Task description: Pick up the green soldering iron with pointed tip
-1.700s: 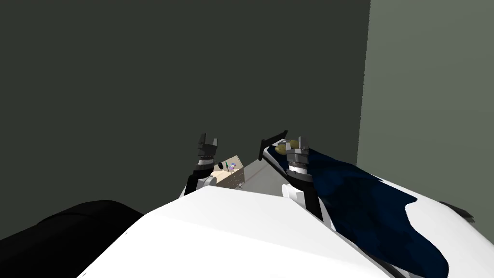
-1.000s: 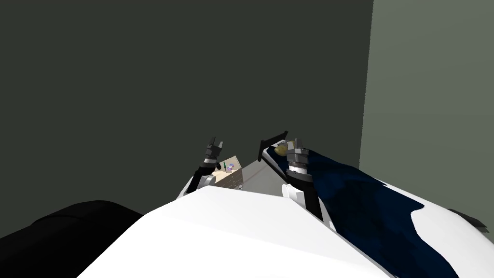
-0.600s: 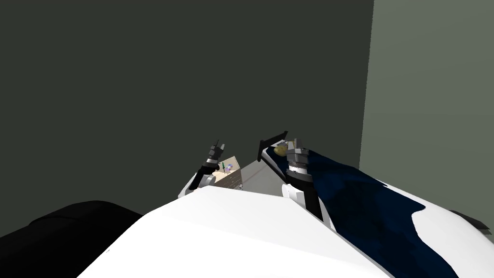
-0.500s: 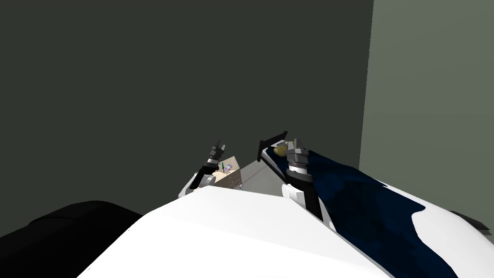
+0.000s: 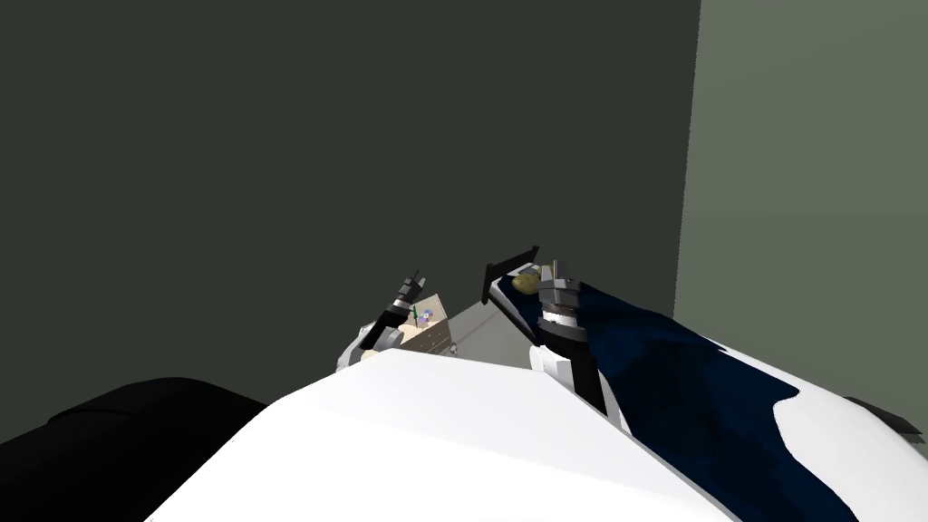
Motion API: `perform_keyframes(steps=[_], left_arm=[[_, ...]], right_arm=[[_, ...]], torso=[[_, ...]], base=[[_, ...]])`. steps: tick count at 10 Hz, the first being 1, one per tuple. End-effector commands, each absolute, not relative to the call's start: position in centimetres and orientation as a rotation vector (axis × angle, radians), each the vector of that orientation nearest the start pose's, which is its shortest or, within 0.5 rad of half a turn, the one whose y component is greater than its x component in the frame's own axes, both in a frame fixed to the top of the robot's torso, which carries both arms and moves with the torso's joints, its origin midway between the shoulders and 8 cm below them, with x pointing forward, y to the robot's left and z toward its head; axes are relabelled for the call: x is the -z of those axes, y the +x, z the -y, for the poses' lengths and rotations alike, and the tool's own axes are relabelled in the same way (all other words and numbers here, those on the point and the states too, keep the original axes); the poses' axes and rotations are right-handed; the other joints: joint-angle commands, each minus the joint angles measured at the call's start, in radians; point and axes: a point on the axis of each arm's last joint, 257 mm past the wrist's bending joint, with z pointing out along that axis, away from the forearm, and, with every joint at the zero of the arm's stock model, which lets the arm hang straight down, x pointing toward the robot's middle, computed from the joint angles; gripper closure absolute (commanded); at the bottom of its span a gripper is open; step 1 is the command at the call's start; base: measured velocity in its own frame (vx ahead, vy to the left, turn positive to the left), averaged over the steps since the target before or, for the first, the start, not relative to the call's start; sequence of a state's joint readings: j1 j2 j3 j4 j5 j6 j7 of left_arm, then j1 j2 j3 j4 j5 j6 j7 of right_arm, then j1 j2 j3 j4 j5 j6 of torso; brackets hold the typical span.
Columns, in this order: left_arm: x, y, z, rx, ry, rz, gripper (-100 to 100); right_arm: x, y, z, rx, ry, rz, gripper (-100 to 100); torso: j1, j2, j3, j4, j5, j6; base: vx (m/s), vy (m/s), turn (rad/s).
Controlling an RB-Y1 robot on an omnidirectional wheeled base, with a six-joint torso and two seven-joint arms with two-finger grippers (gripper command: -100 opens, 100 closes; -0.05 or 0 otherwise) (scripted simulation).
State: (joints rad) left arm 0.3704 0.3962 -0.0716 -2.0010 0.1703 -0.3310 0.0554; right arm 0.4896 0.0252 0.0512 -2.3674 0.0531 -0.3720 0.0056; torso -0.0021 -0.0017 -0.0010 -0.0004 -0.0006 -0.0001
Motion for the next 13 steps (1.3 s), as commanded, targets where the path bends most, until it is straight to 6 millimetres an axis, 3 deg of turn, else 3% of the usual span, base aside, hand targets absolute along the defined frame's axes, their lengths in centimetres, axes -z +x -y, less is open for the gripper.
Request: perform_keyframes(steps=[1,3,4,6,8,10,11,13], left_arm=[[12.2,43.1,-27.2,1.348,-0.795,-1.149,-100],[15.3,43.6,-28.1,1.307,-0.829,-1.223,-100],[15.8,43.7,-28.3,1.300,-0.836,-1.228,-100],[20.0,44.1,-29.6,1.238,-0.871,-1.344,-100],[22.9,44.0,-31.0,1.179,-0.888,-1.422,-100],[23.6,43.9,-31.5,1.166,-0.901,-1.430,-100],[25.7,43.7,-32.5,1.120,-0.912,-1.491,-100],[27.8,43.3,-33.5,1.073,-0.921,-1.551,-100]], right_arm=[[-4.2,35.0,25.9,-1.308,0.673,-0.643,0],[-4.2,35.0,25.9,-1.308,0.673,-0.643,0],[-4.2,35.0,25.9,-1.308,0.673,-0.643,0],[-4.2,35.0,25.9,-1.308,0.673,-0.643,0],[-4.2,35.0,25.9,-1.308,0.673,-0.643,0],[-4.2,35.0,25.9,-1.308,0.673,-0.643,0],[-4.2,35.0,25.9,-1.308,0.673,-0.643,0],[-4.2,35.0,25.9,-1.308,0.673,-0.643,0]], torso=[[0.000,0.000,0.000,0.000,0.000,0.000],[0.000,-0.001,0.000,0.000,0.000,0.000],[0.000,-0.001,-0.001,0.000,0.000,0.000],[0.000,-0.001,0.000,0.000,0.000,0.000],[-0.001,-0.001,-0.001,0.000,0.000,0.000],[0.000,-0.001,0.000,0.000,0.000,0.000],[0.001,0.000,0.000,0.000,0.000,0.000],[0.001,0.000,0.000,0.000,0.000,0.000]], base=[[0.033,-0.049,-0.018],[0.037,-0.040,-0.015],[0.026,-0.036,-0.011],[0.045,-0.061,-0.035],[0.044,-0.052,-0.030],[0.021,-0.023,-0.007],[0.025,-0.025,-0.046],[0.038,-0.031,-0.035]])
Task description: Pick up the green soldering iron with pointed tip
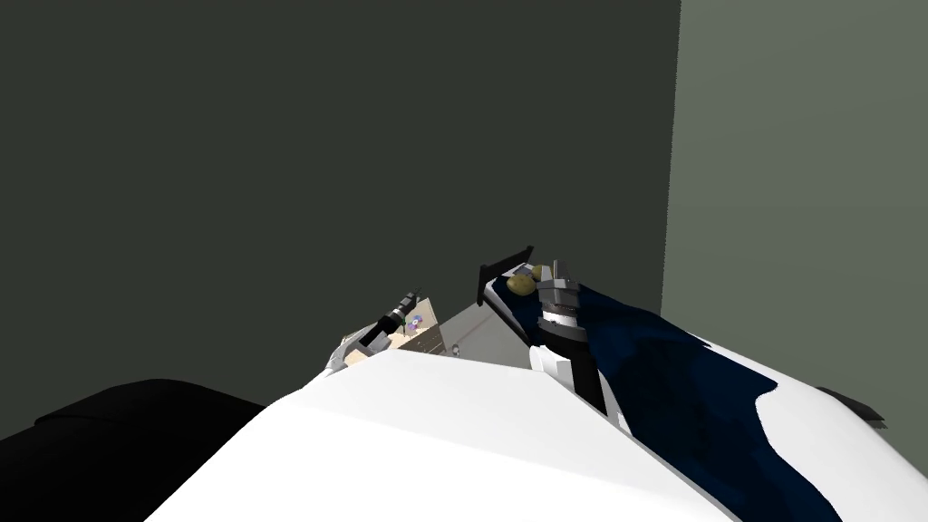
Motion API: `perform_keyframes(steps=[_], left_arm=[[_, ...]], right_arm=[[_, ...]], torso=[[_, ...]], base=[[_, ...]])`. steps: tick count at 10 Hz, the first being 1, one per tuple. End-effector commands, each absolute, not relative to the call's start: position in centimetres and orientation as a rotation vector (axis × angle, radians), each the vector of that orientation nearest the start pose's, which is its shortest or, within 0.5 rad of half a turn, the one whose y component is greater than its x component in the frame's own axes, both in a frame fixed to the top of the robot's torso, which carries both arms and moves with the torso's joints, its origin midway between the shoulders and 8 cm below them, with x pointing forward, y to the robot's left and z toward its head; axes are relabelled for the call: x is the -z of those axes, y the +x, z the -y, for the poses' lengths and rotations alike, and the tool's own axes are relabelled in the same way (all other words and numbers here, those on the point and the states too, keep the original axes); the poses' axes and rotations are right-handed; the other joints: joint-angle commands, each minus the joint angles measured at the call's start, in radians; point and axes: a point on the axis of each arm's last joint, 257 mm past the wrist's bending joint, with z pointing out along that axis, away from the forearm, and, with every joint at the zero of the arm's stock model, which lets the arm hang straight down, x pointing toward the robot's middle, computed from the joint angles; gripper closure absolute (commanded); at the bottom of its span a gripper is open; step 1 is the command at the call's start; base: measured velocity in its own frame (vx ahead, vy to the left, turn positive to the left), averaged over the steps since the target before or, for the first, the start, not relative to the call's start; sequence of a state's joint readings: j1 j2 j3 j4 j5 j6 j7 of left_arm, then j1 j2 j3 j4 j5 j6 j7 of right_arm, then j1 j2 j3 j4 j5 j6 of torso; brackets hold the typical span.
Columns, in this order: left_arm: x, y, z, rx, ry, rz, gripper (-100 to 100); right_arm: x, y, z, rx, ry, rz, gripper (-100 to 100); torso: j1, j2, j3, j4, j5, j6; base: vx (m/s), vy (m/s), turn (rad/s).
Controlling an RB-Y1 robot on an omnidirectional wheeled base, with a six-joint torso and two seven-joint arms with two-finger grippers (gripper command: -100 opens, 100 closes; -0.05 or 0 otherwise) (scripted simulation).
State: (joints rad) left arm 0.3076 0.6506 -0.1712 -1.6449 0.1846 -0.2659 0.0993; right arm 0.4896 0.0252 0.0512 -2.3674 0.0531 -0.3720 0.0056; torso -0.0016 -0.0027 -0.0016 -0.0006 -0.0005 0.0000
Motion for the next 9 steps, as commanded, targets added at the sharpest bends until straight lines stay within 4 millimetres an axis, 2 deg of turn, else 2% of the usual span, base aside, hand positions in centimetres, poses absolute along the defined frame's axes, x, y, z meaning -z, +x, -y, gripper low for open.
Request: perform_keyframes(steps=[1,4,9], left_arm=[[28.9,43.0,-34.4,1.049,-0.941,-1.563,-100],[33.2,41.5,-37.1,0.934,-0.962,-1.686,-100],[38.5,38.6,-41.5,0.771,-1.002,-1.818,-100]], right_arm=[[-4.2,35.0,25.9,-1.308,0.673,-0.643,0],[-4.2,35.0,25.9,-1.308,0.673,-0.643,0],[-4.2,35.0,25.9,-1.308,0.673,-0.643,0]], torso=[[0.000,0.000,0.000,0.000,0.000,0.000],[0.000,0.001,0.000,0.000,0.000,0.000],[0.001,0.000,0.000,0.000,0.000,0.000]], base=[[0.043,-0.031,-0.029],[0.033,-0.034,-0.043],[0.041,-0.019,-0.044]])
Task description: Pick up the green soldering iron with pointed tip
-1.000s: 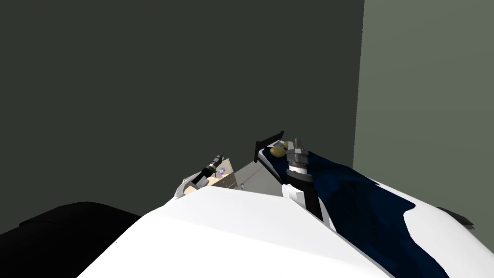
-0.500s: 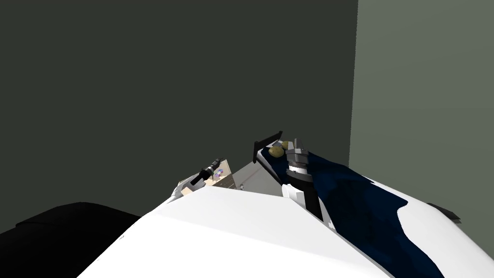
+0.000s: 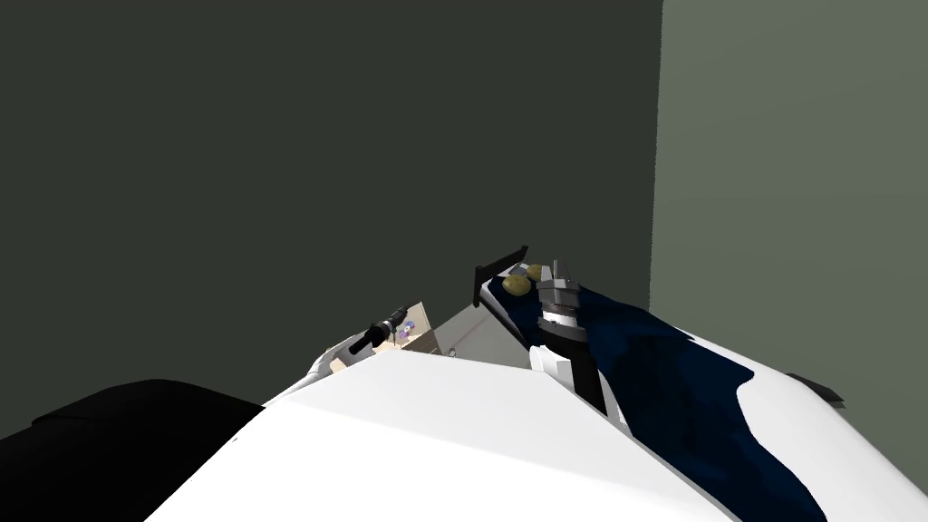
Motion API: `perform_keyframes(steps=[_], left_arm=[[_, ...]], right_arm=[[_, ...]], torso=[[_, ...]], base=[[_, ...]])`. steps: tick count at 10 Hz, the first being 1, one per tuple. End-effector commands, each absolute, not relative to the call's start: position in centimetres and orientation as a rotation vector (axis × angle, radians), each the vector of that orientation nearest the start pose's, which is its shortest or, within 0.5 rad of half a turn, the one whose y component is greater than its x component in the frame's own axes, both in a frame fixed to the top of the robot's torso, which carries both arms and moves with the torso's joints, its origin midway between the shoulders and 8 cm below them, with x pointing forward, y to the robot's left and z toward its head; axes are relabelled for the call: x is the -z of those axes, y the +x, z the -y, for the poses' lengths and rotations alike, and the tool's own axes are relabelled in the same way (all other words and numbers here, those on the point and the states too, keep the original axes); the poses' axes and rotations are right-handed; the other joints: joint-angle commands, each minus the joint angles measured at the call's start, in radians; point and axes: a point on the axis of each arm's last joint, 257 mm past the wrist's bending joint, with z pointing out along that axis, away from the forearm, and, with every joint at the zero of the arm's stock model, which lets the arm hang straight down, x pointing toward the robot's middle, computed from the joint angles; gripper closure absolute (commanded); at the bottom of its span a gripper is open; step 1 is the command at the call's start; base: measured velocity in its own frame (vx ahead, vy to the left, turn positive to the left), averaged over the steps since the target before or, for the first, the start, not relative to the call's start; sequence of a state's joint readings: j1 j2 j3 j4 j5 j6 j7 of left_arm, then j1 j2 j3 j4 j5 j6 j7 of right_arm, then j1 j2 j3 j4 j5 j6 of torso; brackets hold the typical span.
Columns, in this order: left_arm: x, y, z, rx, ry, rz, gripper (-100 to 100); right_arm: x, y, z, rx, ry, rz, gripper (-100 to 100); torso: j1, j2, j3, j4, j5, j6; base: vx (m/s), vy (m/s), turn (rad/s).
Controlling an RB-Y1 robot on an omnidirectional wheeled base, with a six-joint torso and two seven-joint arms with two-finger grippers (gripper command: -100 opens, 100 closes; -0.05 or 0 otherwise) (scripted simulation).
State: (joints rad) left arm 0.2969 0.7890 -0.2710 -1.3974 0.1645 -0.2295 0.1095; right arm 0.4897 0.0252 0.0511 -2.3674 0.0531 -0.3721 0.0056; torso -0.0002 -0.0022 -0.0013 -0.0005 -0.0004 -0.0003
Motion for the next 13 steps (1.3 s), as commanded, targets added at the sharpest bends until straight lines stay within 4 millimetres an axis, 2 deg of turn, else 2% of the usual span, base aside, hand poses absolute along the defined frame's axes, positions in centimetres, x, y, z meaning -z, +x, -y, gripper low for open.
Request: perform_keyframes(steps=[1,3,4,5,6,7,8,9,11,12,13], left_arm=[[40.4,37.1,-43.0,0.706,-1.006,-1.876,-100],[40.6,36.9,-43.4,0.696,-1.011,-1.879,-100],[42.4,35.2,-44.9,0.630,-1.013,-1.937,-100],[42.6,35.1,-45.2,0.622,-1.018,-1.939,-100],[44.0,33.5,-46.3,0.567,-1.012,-1.994,-100],[44.4,33.1,-47.0,0.548,-1.022,-1.998,-100],[45.6,31.5,-47.9,0.498,-1.011,-2.051,-100],[46.0,31.0,-48.7,0.476,-1.022,-2.056,-100],[48.6,26.9,-51.0,0.358,-1.007,-2.165,-100],[48.9,26.5,-51.6,0.340,-1.015,-2.168,-100],[50.1,24.1,-52.8,0.277,-1.007,-2.223,-100]], right_arm=[[-4.2,35.0,25.9,-1.308,0.673,-0.643,0],[-4.2,35.0,25.9,-1.308,0.673,-0.643,0],[-4.2,35.0,25.9,-1.308,0.673,-0.643,0],[-4.2,35.0,25.9,-1.308,0.673,-0.643,0],[-4.2,35.0,25.9,-1.308,0.673,-0.643,0],[-4.2,35.0,25.9,-1.308,0.673,-0.643,0],[-4.2,35.0,25.9,-1.308,0.673,-0.643,0],[-4.2,35.0,25.9,-1.308,0.673,-0.643,0],[-4.2,35.0,25.9,-1.308,0.673,-0.643,0],[-4.2,35.0,25.9,-1.308,0.673,-0.643,0],[-4.2,35.0,25.9,-1.308,0.673,-0.643,0]], torso=[[0.000,0.000,0.000,0.000,0.000,0.000],[-0.001,0.000,0.000,0.000,0.000,0.000],[0.000,0.001,0.001,0.000,0.000,0.000],[0.000,0.001,0.000,0.000,0.000,0.000],[0.000,0.000,0.000,0.000,0.000,0.000],[0.000,-0.001,0.000,0.000,0.000,0.000],[0.000,-0.001,0.000,0.000,0.000,0.000],[0.000,-0.001,-0.001,0.000,0.000,0.000],[0.001,-0.001,-0.001,0.000,0.000,0.000],[0.001,-0.002,-0.001,0.000,0.000,0.000],[0.001,-0.002,-0.001,0.000,0.000,0.000]], base=[[0.052,-0.019,-0.070],[0.028,-0.011,-0.016],[0.033,-0.007,-0.072],[0.038,-0.006,-0.039],[0.055,-0.006,-0.079],[0.050,-0.002,-0.036],[0.060,-0.003,-0.077],[0.052,0.001,-0.048],[0.069,0.003,-0.109],[0.063,0.005,-0.042],[0.066,0.019,-0.090]])
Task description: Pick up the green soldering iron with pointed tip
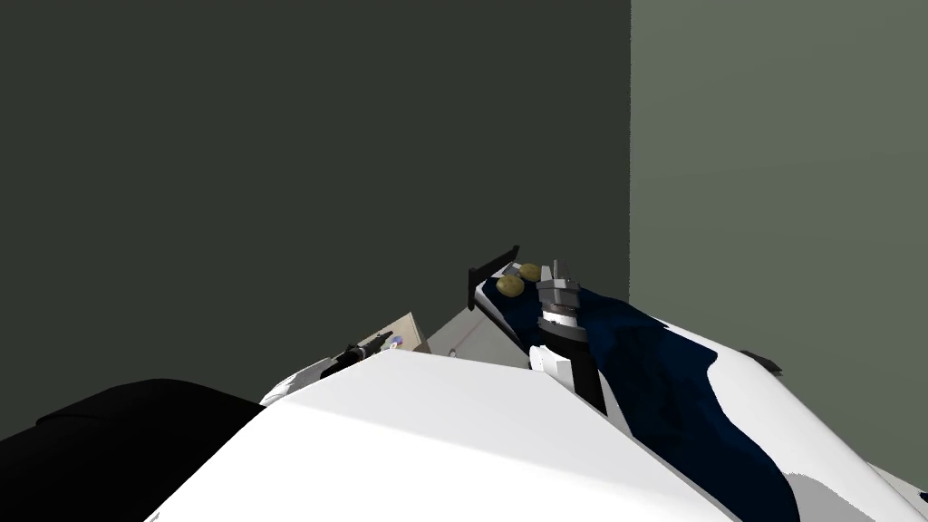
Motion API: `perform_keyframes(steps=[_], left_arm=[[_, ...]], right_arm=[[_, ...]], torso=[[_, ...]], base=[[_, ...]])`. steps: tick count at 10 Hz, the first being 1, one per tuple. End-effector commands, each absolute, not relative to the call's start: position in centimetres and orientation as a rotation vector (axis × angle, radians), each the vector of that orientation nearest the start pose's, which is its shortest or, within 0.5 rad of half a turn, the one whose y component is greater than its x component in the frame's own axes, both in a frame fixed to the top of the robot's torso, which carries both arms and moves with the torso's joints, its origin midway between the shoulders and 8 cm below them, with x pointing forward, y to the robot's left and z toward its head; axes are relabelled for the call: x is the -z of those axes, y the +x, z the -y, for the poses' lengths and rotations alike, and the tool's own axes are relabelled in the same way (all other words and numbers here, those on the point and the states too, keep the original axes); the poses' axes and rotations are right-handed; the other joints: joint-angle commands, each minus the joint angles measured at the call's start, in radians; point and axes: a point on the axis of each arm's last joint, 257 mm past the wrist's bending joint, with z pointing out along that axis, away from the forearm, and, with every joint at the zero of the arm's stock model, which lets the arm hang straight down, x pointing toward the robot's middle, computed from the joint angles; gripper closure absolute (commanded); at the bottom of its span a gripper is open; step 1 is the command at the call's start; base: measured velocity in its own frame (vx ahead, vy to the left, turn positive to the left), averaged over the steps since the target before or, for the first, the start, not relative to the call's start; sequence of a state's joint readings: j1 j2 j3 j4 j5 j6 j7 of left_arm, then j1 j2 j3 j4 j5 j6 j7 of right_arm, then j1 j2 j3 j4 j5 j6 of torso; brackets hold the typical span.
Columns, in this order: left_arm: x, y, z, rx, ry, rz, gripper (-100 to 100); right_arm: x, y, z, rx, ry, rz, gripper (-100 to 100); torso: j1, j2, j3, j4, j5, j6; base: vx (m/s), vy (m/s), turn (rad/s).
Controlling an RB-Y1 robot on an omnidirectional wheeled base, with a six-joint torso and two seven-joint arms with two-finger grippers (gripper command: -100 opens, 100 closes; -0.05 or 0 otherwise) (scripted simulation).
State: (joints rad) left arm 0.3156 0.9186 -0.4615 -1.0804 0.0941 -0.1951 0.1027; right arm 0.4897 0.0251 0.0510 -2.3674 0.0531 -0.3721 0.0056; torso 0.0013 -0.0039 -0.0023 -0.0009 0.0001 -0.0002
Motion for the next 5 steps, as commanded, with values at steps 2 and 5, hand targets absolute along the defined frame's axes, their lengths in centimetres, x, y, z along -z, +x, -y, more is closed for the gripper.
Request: perform_keyframes(steps=[2,5], left_arm=[[51.1,21.8,-53.9,0.219,-0.997,-2.276,-100],[53.6,15.3,-56.0,0.078,-0.957,-2.420,-100]], right_arm=[[-4.2,35.0,25.9,-1.308,0.673,-0.643,0],[-4.2,35.0,25.9,-1.308,0.673,-0.643,0]], torso=[[0.000,-0.001,0.000,0.000,0.000,0.000],[0.000,-0.001,0.000,0.000,0.000,0.000]], base=[[0.077,0.021,-0.087],[0.087,0.029,-0.121]])
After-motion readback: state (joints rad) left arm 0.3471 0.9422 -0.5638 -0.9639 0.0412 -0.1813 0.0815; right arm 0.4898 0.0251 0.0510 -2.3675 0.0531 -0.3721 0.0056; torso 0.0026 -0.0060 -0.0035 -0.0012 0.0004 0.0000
